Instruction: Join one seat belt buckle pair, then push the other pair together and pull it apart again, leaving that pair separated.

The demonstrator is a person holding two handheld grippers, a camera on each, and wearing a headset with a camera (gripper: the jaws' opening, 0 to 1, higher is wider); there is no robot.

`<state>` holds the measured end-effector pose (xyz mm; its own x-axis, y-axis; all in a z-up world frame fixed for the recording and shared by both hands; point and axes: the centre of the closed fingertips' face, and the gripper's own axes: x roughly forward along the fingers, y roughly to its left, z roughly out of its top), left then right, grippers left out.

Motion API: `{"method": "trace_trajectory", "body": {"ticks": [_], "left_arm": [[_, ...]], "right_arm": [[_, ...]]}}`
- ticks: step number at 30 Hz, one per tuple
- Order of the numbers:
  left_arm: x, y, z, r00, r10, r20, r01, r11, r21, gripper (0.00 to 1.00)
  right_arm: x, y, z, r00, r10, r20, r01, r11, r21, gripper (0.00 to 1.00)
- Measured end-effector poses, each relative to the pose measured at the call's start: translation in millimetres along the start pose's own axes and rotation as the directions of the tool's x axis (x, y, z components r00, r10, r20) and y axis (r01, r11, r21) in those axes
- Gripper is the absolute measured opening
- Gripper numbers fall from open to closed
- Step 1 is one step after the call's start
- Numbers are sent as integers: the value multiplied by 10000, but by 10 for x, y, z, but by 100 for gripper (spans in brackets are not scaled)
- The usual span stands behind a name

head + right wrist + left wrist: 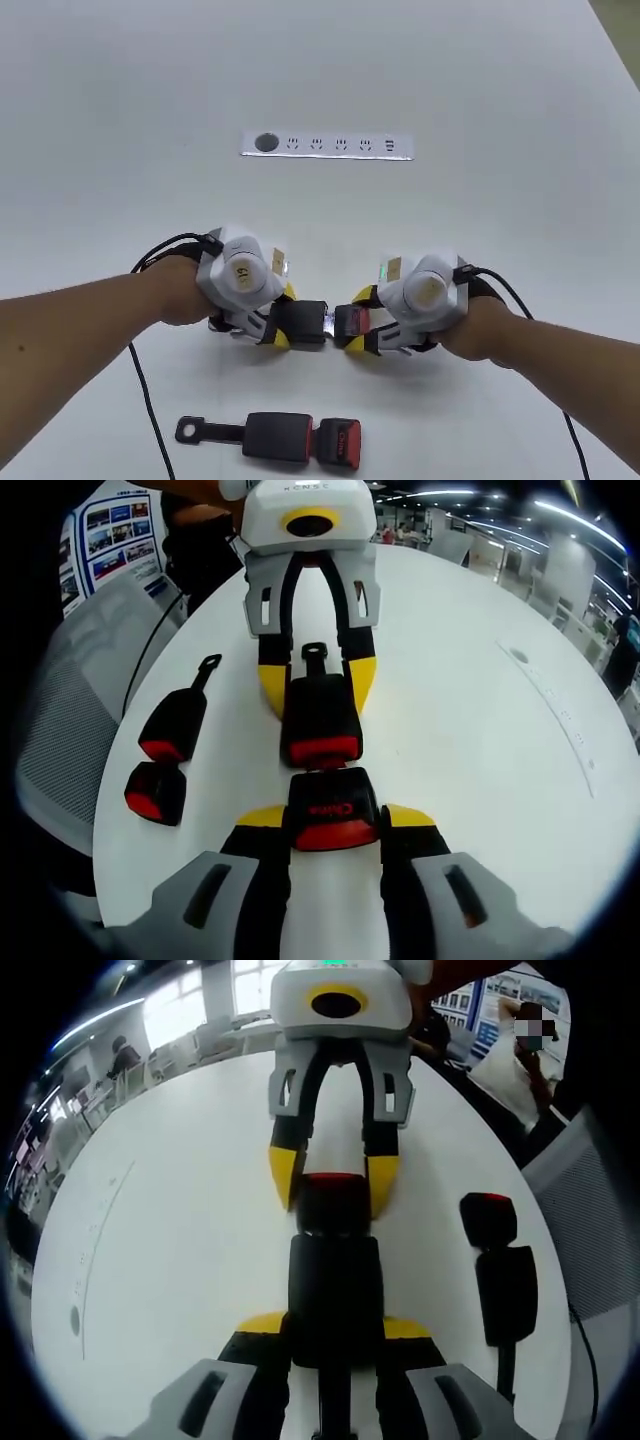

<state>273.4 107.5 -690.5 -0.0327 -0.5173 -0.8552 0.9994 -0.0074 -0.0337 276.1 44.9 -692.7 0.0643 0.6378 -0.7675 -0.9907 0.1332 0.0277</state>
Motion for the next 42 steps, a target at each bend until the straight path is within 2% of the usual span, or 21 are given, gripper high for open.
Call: {"method": "trace_trajectory", "body": {"ticks": [8,11,23,31,42], "left_arm": [[-4,-1,-6,10000,15,76,-14,10000,-56,33],[-7,-1,-14,9998,38,216,-35,9999,-121,33],[-7,-12,-15,9984,54,566,-41,9997,-227,33],[-17,-11,-7,9969,-12,789,28,9998,-200,33],[-16,0,-9,9963,-11,857,31,9997,-230,33]], "right_arm": [[-48,-6,-67,10000,-27,2,27,10000,-5,32],[-89,-22,-121,10000,-4,28,4,10000,16,32],[-95,-8,-120,9991,11,426,-15,10000,97,33],[-242,24,-241,9986,77,526,-81,9999,82,33],[-441,-45,-446,9986,10,536,-19,9999,151,33]]}}
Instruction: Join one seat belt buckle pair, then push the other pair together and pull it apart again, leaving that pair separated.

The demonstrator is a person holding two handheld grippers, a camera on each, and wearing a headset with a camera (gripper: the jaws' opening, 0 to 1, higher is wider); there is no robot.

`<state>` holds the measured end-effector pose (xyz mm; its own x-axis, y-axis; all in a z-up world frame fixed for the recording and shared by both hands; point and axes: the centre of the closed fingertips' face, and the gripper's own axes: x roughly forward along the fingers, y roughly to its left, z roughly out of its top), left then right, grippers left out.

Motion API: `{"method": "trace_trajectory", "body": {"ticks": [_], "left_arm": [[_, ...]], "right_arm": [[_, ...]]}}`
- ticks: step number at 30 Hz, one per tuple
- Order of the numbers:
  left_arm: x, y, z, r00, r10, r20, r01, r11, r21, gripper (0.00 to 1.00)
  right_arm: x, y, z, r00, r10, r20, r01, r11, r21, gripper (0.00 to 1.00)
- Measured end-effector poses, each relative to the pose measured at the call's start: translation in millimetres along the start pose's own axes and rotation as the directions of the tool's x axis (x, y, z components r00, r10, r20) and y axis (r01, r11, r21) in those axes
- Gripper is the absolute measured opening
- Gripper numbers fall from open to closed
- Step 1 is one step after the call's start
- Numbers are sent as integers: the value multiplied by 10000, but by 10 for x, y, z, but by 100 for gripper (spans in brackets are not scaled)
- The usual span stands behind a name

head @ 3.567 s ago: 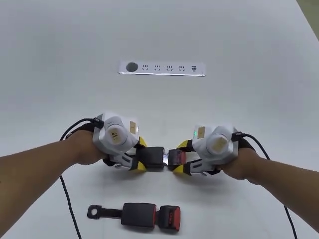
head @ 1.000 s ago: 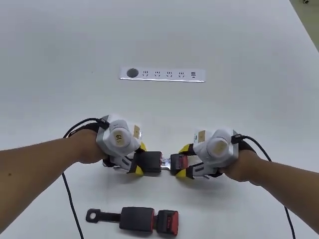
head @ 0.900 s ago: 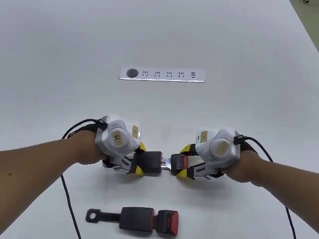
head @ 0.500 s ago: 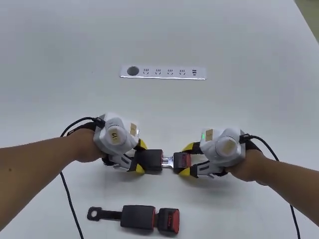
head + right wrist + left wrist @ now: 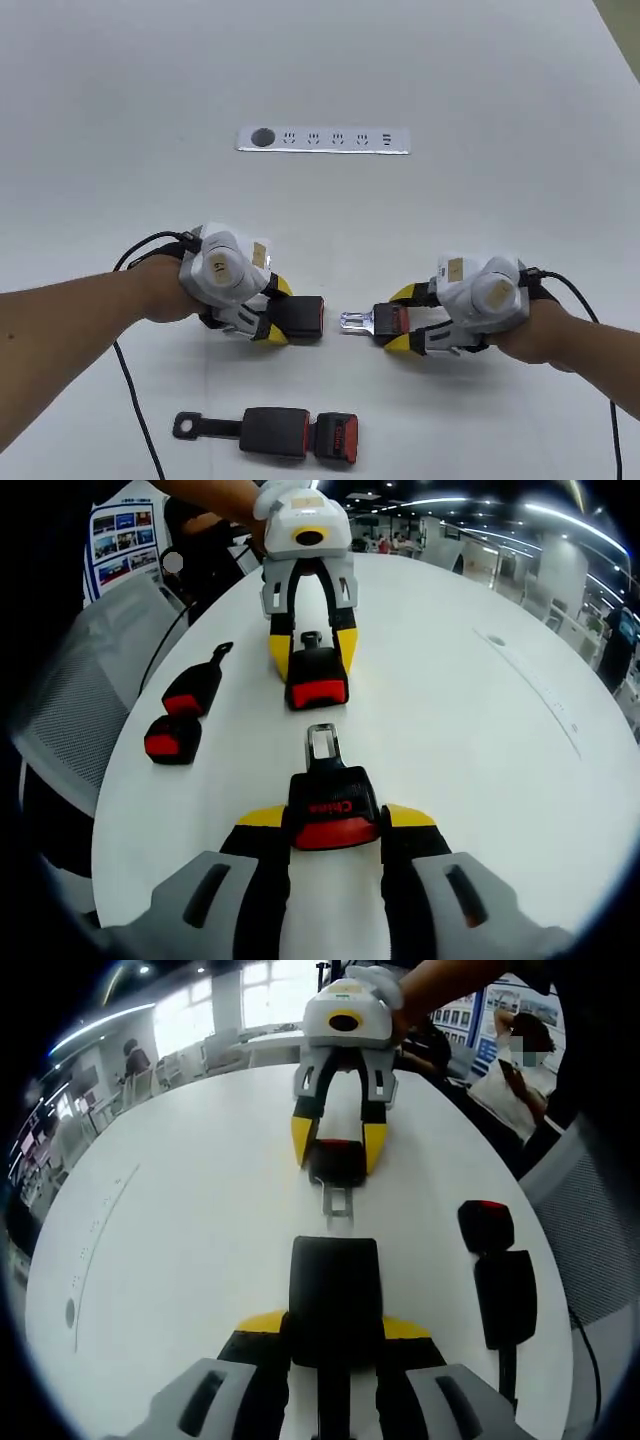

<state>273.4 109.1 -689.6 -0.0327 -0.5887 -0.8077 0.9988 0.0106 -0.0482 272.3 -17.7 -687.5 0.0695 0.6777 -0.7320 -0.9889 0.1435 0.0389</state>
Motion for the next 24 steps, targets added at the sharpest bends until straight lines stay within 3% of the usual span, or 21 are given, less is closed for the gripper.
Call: {"method": "trace_trajectory", "body": {"ticks": [24], "left_arm": [[-16,-10,25,10000,12,9,-12,10000,-33,33]], "right_arm": [[-461,-61,-375,9996,-192,-219,196,9997,175,33]]}}
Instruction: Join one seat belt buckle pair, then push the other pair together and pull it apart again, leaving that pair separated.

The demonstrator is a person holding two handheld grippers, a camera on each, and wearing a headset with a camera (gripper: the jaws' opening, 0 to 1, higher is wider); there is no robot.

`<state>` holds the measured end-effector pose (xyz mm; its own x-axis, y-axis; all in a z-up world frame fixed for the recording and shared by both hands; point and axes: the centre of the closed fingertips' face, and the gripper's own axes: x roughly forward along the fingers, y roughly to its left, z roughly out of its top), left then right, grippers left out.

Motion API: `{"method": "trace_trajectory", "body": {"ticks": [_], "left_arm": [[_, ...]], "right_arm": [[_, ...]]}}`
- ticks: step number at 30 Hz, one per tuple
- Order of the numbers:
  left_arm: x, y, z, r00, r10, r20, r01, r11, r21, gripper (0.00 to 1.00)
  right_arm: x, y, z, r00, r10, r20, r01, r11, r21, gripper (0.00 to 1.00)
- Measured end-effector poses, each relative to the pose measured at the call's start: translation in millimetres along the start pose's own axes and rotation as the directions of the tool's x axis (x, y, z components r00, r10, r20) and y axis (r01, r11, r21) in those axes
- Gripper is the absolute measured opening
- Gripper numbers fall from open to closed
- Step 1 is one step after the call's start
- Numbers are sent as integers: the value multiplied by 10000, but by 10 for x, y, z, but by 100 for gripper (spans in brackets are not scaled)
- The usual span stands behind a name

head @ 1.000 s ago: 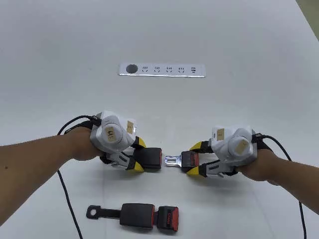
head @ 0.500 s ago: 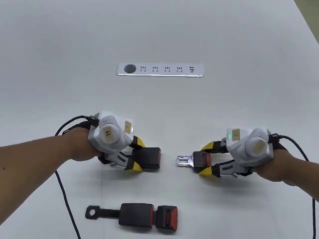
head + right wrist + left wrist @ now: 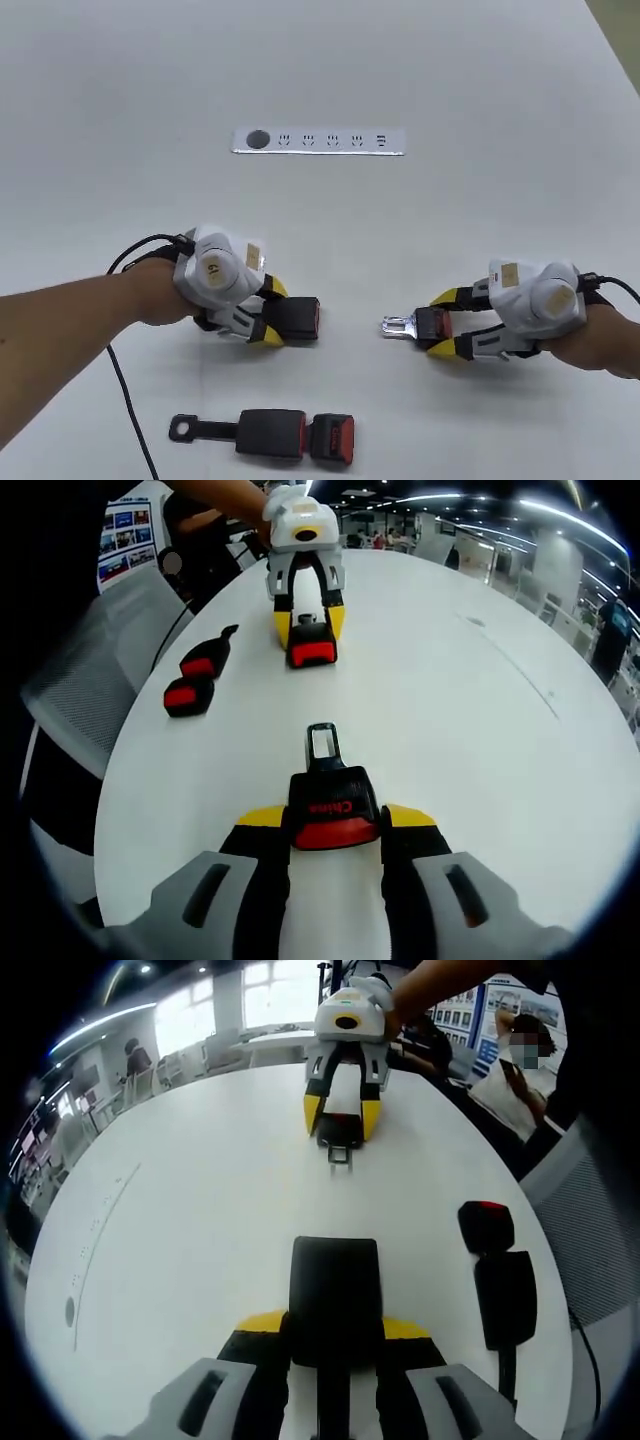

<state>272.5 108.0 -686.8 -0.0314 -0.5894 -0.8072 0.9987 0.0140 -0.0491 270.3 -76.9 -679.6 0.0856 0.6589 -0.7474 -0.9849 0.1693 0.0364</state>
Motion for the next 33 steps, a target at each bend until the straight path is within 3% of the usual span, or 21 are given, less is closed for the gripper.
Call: {"method": "trace_trajectory", "body": {"ticks": [9,19,24,26,33], "left_arm": [[2,1,1,10000,19,-75,-19,10000,-21,33],[12,7,-7,9998,98,-158,-99,9999,-103,34],[18,11,-22,9997,106,-241,-108,9999,-88,34],[19,6,-21,9997,157,-192,-160,9998,-125,34],[22,-51,2,9998,171,-118,-174,9995,-259,40]], "right_arm": [[-111,-47,-79,9998,-122,-167,122,9999,23,33],[-96,-78,-153,9994,-213,-290,210,9997,-95,34],[-83,-74,-148,9994,-216,-286,224,9994,264,34],[-77,-56,-177,9989,-247,-399,242,9996,-123,34],[-53,-63,-193,9983,-472,-333,485,9982,365,38]]}}
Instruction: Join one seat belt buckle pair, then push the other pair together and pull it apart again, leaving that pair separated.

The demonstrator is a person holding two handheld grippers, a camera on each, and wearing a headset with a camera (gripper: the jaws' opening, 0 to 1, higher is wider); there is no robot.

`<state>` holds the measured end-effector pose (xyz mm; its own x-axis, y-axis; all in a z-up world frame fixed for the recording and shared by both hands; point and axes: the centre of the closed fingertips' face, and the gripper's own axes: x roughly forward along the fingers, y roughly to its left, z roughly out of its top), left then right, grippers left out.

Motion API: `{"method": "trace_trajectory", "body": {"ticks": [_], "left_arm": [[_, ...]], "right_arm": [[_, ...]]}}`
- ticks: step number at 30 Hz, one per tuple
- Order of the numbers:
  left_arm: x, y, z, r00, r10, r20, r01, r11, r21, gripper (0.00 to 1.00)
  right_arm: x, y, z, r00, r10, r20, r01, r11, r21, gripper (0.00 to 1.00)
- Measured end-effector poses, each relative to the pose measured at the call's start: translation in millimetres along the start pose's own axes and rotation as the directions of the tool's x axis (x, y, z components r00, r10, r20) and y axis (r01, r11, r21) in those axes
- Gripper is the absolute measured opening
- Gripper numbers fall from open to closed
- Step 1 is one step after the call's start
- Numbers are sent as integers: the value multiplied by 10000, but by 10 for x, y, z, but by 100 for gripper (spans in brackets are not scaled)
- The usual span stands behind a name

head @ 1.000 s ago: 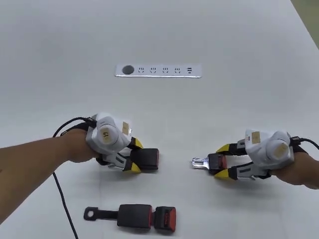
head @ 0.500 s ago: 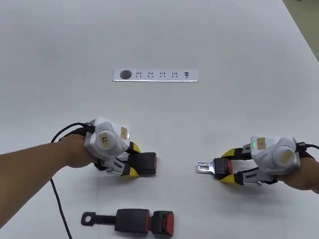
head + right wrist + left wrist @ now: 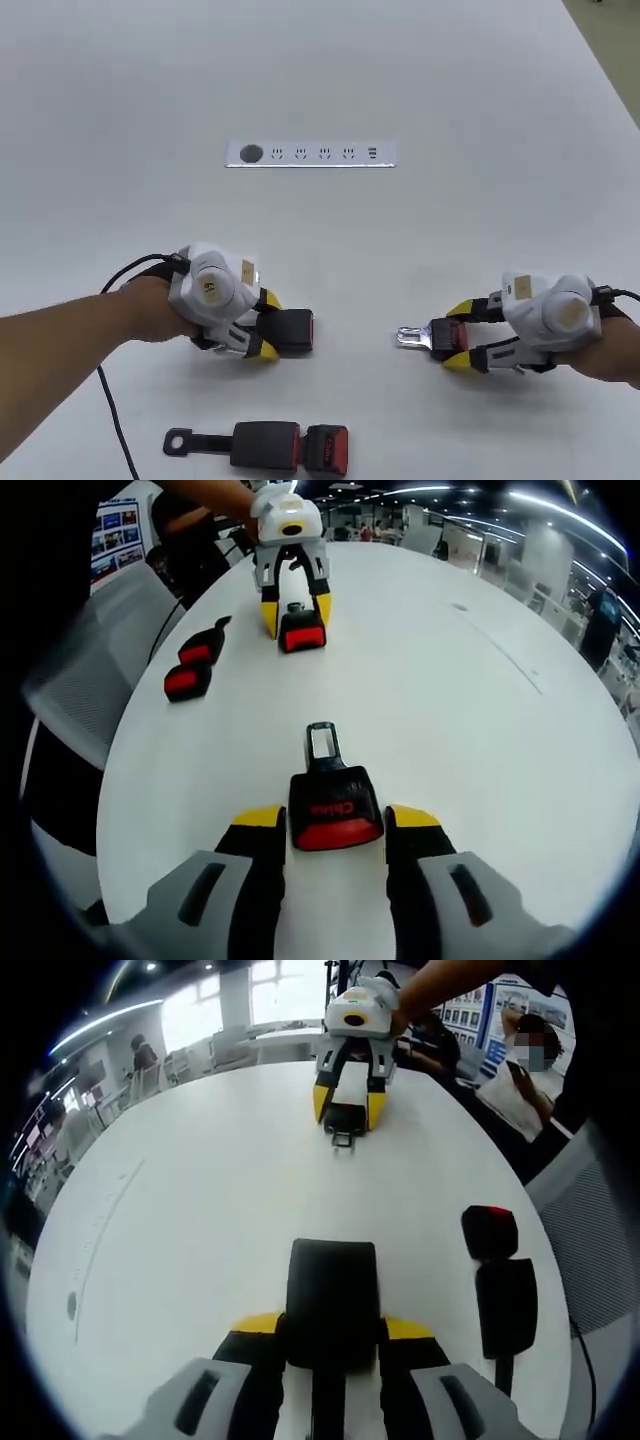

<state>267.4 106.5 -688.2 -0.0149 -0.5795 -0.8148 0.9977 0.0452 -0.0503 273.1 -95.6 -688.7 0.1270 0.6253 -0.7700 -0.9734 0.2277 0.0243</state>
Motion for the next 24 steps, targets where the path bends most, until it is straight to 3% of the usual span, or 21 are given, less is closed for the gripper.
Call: {"method": "trace_trajectory", "body": {"ticks": [1,3,4,7,8,10,11,13,16,17,18,19,20,21,24], "left_arm": [[1,-19,2,10000,-52,22,52,9999,-99,43],[7,-55,44,9995,57,309,-28,9956,-935,49],[-8,-50,52,9995,174,262,-150,9957,-914,51],[-54,-67,102,9976,560,416,-494,9882,-1453,56],[-86,-75,152,9952,684,697,-551,9826,-1775,59],[-138,-36,195,9872,1129,1127,-872,9734,-2119,64],[-172,-6,182,9843,1395,1081,-1145,9709,-2105,66],[-285,23,216,9757,1854,1168,-1498,9533,-2621,67],[-350,86,171,9573,2563,1338,-2013,9230,-3279,72],[-385,90,170,9521,2742,1357,-2129,9124,-3495,75],[-426,109,155,9438,2993,1405,-2276,8963,-3805,77],[-464,118,145,9366,3190,1449,-2399,8853,-3984,79],[-525,128,152,9247,3492,1514,-2605,8706,-4173,81],[-569,134,146,9159,3703,1552,-2743,8593,-4317,82],[-714,132,132,8873,4354,1520,-3086,8054,-5061,84]], "right_arm": [[2,11,-13,10000,-47,-60,47,10000,19,41],[0,24,-22,9999,-132,-58,133,9998,166,50],[-3,18,-16,9998,-213,-21,213,9995,219,53],[-64,-25,52,9965,-755,372,727,9948,711,59],[-73,-41,66,9946,-934,461,885,9911,998,59],[-98,-65,80,9884,-1415,560,1319,9801,1484,64],[-99,-74,72,9854,-1615,541,1505,9744,1671,66],[-113,-67,80,9748,-2158,559,1956,9482,2502,69],[-165,-75,144,9466,-3111,843,2779,9202,2755,69],[-202,-35,191,9328,-3466,987,3033,9029,3046,69],[-212,-35,199,9285,-3573,1011,3115,8977,3117,72],[-250,-49,211,9114,-3975,1059,3416,8748,3435,74],[-271,-49,216,9038,-4143,1073,3520,8623,3640,75],[-305,-71,205,8895,-4436,1095,3707,8407,3947,76],[-393,-103,206,8518,-5127,1075,4224,7937,4378,80]]}}
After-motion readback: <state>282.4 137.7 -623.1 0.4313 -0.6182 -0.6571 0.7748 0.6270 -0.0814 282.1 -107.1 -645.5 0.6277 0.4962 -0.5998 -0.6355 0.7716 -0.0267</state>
